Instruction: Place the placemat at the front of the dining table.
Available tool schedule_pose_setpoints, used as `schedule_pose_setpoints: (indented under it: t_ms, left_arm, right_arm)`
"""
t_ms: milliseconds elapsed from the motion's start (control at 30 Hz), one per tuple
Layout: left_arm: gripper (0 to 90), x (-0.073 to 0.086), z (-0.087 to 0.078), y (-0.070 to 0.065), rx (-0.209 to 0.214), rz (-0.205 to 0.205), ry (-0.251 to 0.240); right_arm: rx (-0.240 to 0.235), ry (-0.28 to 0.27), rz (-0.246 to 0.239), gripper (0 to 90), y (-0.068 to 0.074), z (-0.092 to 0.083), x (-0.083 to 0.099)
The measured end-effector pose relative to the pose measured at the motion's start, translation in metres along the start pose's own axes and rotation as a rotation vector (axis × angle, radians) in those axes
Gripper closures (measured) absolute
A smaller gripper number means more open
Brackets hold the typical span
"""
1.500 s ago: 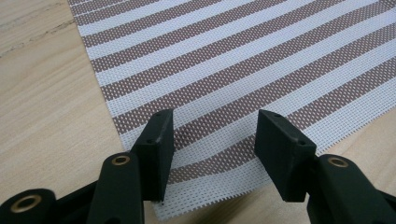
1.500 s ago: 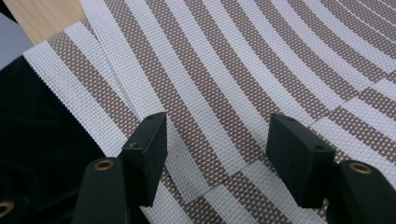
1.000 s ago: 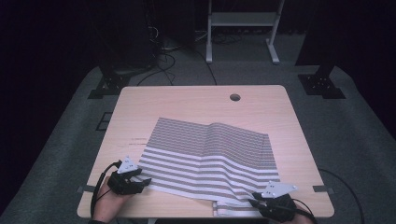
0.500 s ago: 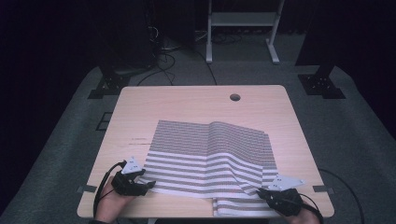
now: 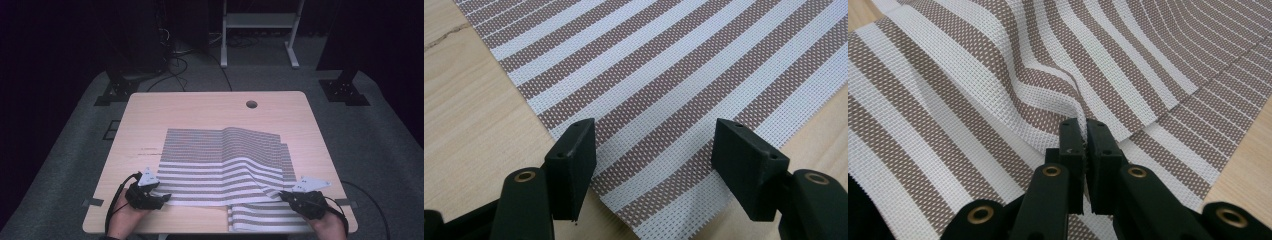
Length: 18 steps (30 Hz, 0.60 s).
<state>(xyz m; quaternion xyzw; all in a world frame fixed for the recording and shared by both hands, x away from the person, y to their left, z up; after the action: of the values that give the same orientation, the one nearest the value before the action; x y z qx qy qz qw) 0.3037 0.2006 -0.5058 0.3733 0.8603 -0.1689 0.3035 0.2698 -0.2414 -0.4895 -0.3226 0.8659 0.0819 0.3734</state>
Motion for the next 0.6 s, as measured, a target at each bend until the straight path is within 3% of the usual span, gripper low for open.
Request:
schedule_pose_setpoints:
  t_ms: [600]
  left_arm:
    - [33.9, -0.022, 0.017, 0.02, -0.012, -0.017, 0.004]
  right_arm:
    - [-0.021, -0.015, 0.051, 86.4, -0.035, 0.021, -0.02]
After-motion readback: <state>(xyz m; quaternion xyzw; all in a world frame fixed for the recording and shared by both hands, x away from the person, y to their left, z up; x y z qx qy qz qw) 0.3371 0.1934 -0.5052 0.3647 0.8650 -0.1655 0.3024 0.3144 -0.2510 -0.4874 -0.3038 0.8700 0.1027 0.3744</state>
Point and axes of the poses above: each handheld gripper's, and its own axes: z roughly forward along the jaws, x roughly out of its underside, y roughly to its left, the point moved 5 cm from there along z, roughly forward along the jaws, and after that the axes turned 6 degrees about x, right-handed, at the moved point
